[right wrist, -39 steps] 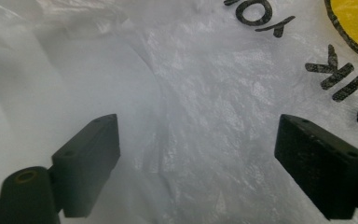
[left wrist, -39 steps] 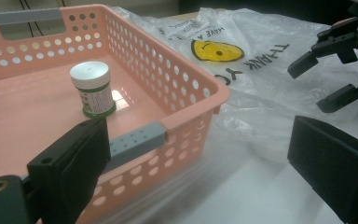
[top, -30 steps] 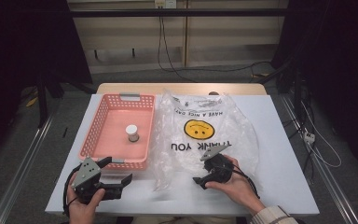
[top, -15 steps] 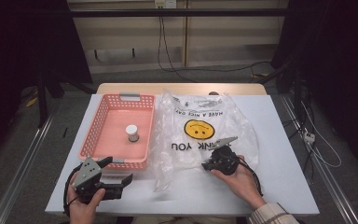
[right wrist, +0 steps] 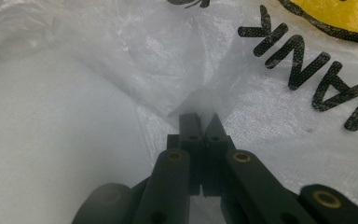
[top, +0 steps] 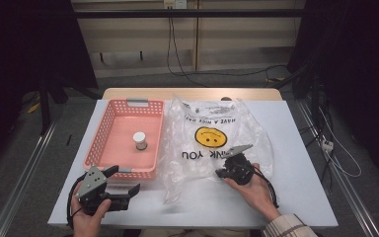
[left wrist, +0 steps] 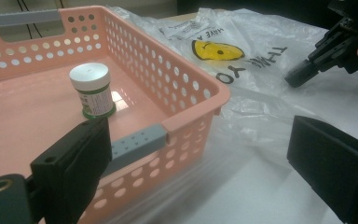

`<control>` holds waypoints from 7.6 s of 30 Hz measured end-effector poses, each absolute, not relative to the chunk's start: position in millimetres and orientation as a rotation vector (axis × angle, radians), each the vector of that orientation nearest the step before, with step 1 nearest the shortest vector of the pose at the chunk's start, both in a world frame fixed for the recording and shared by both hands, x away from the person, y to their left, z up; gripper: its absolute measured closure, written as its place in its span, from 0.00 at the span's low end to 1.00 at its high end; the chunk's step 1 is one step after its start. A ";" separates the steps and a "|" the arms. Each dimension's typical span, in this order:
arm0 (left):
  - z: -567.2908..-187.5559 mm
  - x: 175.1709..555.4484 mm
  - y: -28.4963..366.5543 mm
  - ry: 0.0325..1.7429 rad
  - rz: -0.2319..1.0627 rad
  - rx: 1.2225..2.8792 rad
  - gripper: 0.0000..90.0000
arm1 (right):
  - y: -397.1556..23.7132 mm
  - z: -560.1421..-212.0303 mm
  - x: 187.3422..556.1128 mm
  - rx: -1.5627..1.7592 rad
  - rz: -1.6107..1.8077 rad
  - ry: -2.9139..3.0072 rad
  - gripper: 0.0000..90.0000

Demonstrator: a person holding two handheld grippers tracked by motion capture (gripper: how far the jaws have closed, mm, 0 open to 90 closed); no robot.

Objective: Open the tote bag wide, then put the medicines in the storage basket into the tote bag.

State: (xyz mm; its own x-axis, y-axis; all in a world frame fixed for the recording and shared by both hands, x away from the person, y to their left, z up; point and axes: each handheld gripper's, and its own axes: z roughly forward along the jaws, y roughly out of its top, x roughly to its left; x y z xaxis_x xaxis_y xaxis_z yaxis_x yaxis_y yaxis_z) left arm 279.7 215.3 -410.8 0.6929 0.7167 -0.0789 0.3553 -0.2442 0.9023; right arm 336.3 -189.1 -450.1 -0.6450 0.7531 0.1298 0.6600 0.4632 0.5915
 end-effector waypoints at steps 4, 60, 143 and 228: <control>-410.7 279.5 215.5 0.843 0.432 1.853 0.07 | -190.1 -446.3 335.1 1.223 0.975 2.544 1.00; -410.3 279.5 215.7 0.840 0.430 1.854 0.07 | -181.3 -450.2 323.2 1.064 0.829 2.571 0.53; -408.2 286.3 215.3 0.847 0.327 1.856 0.08 | -211.8 -367.4 349.8 1.126 1.497 2.185 1.00; -418.9 471.3 169.1 1.026 0.315 2.384 0.56 | -205.7 -375.3 354.7 1.099 1.480 2.251 1.00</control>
State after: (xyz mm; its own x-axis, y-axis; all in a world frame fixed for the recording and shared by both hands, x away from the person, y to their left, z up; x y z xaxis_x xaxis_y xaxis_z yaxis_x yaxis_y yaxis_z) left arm 471.3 169.1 -418.9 0.6857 0.7278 0.0075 0.6064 -0.5769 0.5472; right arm 354.7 -205.7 -375.3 -0.6916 0.6936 0.2015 0.4599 0.2077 0.8633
